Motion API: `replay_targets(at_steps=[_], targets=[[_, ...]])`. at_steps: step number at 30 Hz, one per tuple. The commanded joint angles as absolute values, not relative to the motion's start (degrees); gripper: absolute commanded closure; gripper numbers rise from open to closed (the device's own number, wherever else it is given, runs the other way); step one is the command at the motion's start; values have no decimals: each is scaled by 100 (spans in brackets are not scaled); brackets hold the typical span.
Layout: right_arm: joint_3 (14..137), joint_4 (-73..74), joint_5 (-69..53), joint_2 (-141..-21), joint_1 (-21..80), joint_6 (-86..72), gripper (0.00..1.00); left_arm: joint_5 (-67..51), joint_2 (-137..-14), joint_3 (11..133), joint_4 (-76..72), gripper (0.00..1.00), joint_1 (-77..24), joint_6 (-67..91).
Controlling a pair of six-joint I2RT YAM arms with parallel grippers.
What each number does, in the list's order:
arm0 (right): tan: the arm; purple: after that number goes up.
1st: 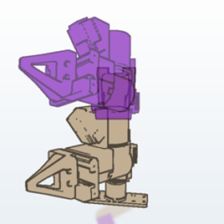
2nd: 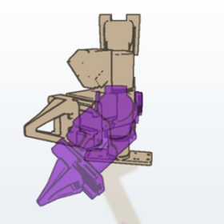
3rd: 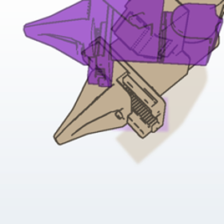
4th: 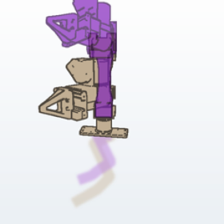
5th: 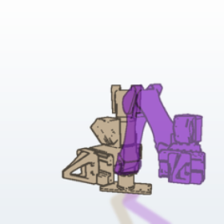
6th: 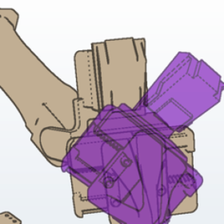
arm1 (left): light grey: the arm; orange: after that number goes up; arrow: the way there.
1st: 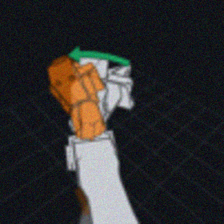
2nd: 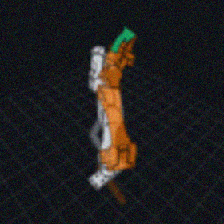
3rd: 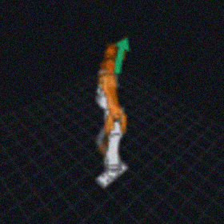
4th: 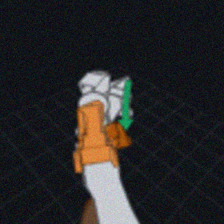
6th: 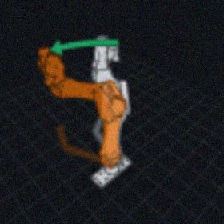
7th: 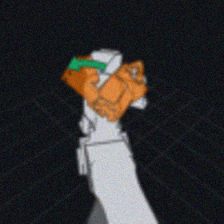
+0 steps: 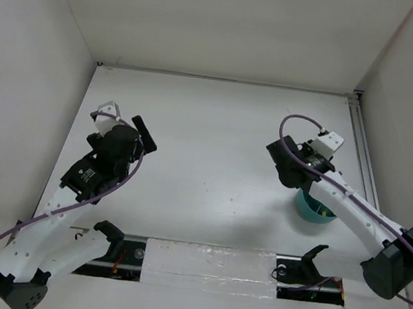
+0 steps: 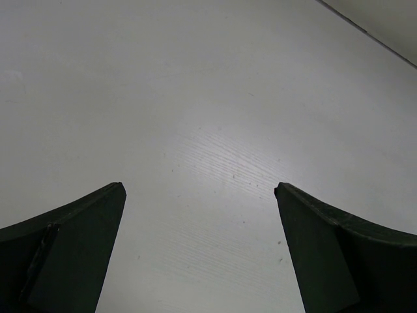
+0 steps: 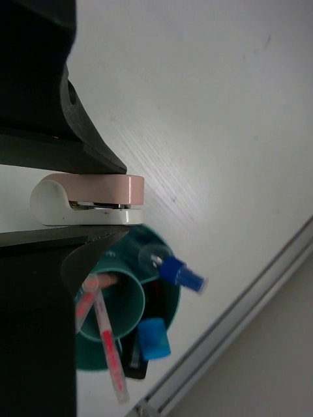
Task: Sort the stationery into containers
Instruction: Place the stapler in the storage box.
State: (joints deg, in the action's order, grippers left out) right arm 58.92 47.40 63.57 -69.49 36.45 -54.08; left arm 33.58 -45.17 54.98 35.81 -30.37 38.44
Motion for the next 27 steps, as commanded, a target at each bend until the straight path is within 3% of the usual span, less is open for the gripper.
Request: replay_targets(at_steps=[1, 2, 8, 27], targets=[[6371, 7220, 7427, -7329, 3647, -7853, 100, 3208, -4395, 5458, 3349, 0, -3023, 3613], [6442, 7921, 7427, -7582, 3647, -8649, 100, 3208, -4395, 5458, 3349, 0, -3023, 3612], [6311, 7928, 7348, -7778, 3647, -8903, 100, 3076, -4342, 5405, 3287, 0, -3023, 3551], [6302, 7928, 7392, -7647, 4069, -8684, 100, 2909, -4342, 5405, 3182, 0, -3023, 3445]])
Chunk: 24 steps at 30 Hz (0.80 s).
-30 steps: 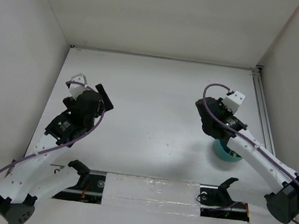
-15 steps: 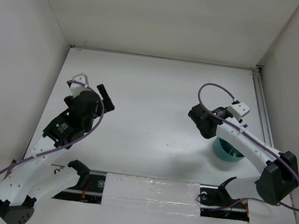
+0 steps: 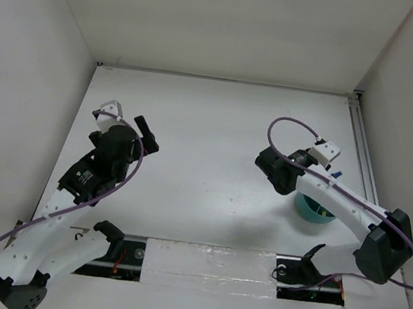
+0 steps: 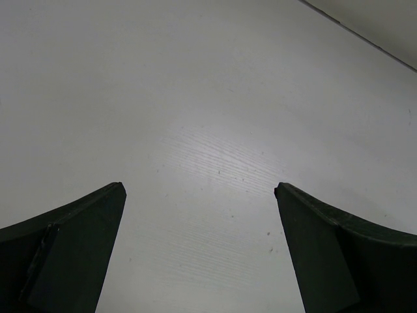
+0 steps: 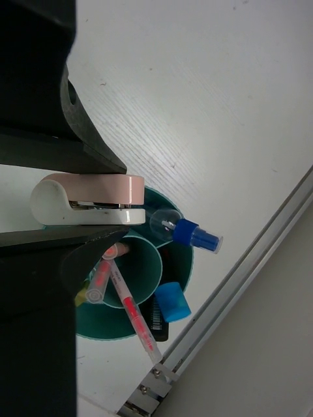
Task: Sort the stationery into containers
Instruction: Place the stapler in the storage box.
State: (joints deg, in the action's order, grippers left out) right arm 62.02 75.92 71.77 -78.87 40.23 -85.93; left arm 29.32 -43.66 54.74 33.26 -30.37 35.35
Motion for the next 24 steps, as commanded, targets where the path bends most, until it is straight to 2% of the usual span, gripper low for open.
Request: replay_targets(at_steps=[1, 9, 13, 16, 18, 22, 24], targets=[[6302, 7928, 7305, -7646, 4069, -8684, 100, 2909, -4342, 5405, 3182, 0, -3023, 3445], [6643, 7875, 7058, -7207, 5333, -8297, 100, 2418, -4342, 5353, 2989, 0, -3023, 3331], [6907, 7674, 6698, -6821, 5888, -8025, 100, 1409, -4132, 5248, 2647, 0, -3023, 3129], [6839, 6745, 6329, -6356, 6212, -7263, 100, -74, -3903, 4809, 1868, 0, -3023, 3233], [6672, 5550, 5883, -5838, 6214, -6331, 100, -1206, -3850, 4484, 1295, 0, -3023, 3488], [6136, 3756, 5416, -5046, 6214, -5091, 100, -2483, -3718, 3448, -576, 0, -3145, 4218], [6073, 3098, 5231, -4914, 6214, -4574, 100, -2706, -3718, 3209, -1763, 0, -3365, 4403]])
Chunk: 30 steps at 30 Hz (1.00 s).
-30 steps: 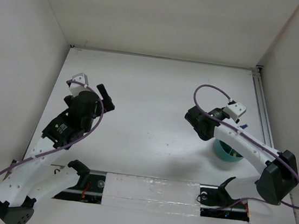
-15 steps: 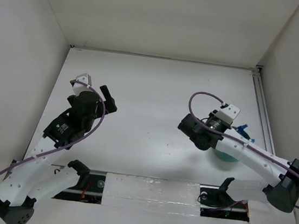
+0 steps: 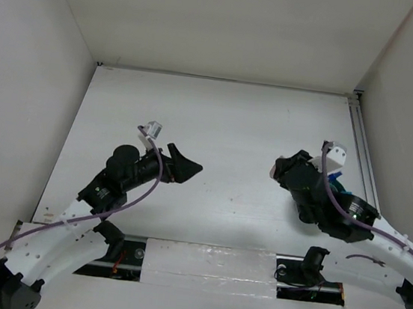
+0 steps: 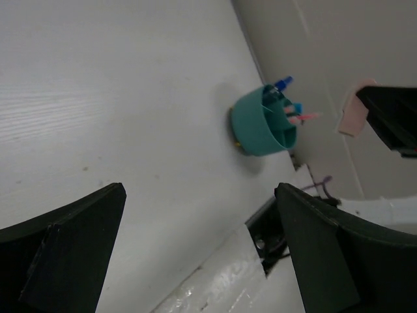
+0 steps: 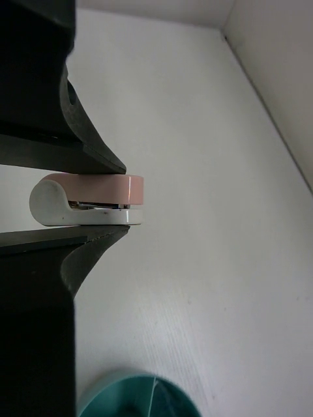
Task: Sort the stationery into containers
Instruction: Place the stapler in the storage box.
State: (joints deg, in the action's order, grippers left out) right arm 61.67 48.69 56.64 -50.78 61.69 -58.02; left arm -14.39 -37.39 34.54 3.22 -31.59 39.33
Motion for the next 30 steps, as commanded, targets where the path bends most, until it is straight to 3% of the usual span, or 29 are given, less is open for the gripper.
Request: replay_targets(at_steps=[1, 6, 12, 22, 30], targets=[[6073, 2911, 4968, -4913, 6214, -4396, 100, -2838, -3787, 3112, -2123, 0, -3584, 4473], [6187, 2400, 4641, -5211, 6214, -4149, 100, -2471, -4464, 3207, -3128, 0, -4577, 4202], [6390, 2382, 4527, -5660, 6214, -4271, 100, -828, -5149, 3603, -3199, 0, -5826, 3524], [6188, 1978, 3815, -5599, 6434, -4271, 100, -36, -5387, 3533, -3437, 0, -5827, 3199], [6135, 1846, 3551, -5669, 6539, -4271, 100, -149, -5624, 3656, -3771, 1, -5827, 3059]])
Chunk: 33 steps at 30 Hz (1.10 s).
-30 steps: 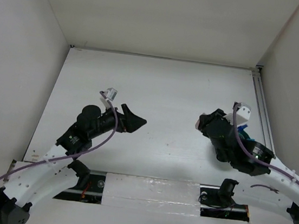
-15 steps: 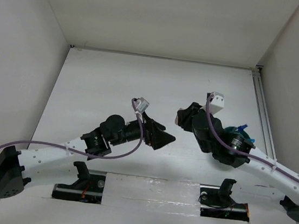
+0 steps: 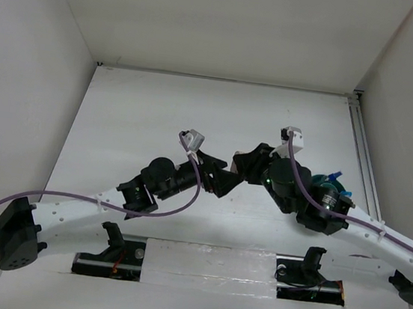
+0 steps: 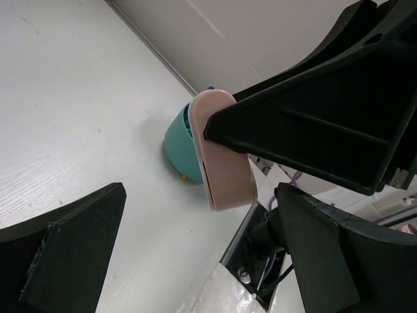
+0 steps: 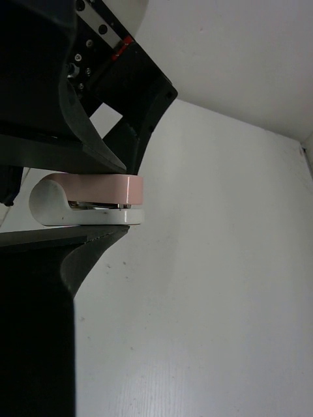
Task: Sort the stationery into containers
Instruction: Place the stapler in the storage box.
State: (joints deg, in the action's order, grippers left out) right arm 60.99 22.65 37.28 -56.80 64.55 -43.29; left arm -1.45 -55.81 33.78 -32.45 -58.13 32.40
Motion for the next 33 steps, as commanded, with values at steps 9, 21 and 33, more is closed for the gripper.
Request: replay_targets(at_steps=[9, 21, 33], targets=[[6082, 1670, 3367, -5791, 6645, -4271, 100, 35, -5678, 3709, -3709, 9, -5827, 2945], [6029, 1942, 3349, -5906, 6873, -4148, 100, 316, -5450, 3762, -3604, 40, -5827, 2725], [5634, 2074, 3094, -5758, 6926, -4043, 100, 439, -5291, 3709, -3586, 77, -5827, 2725]])
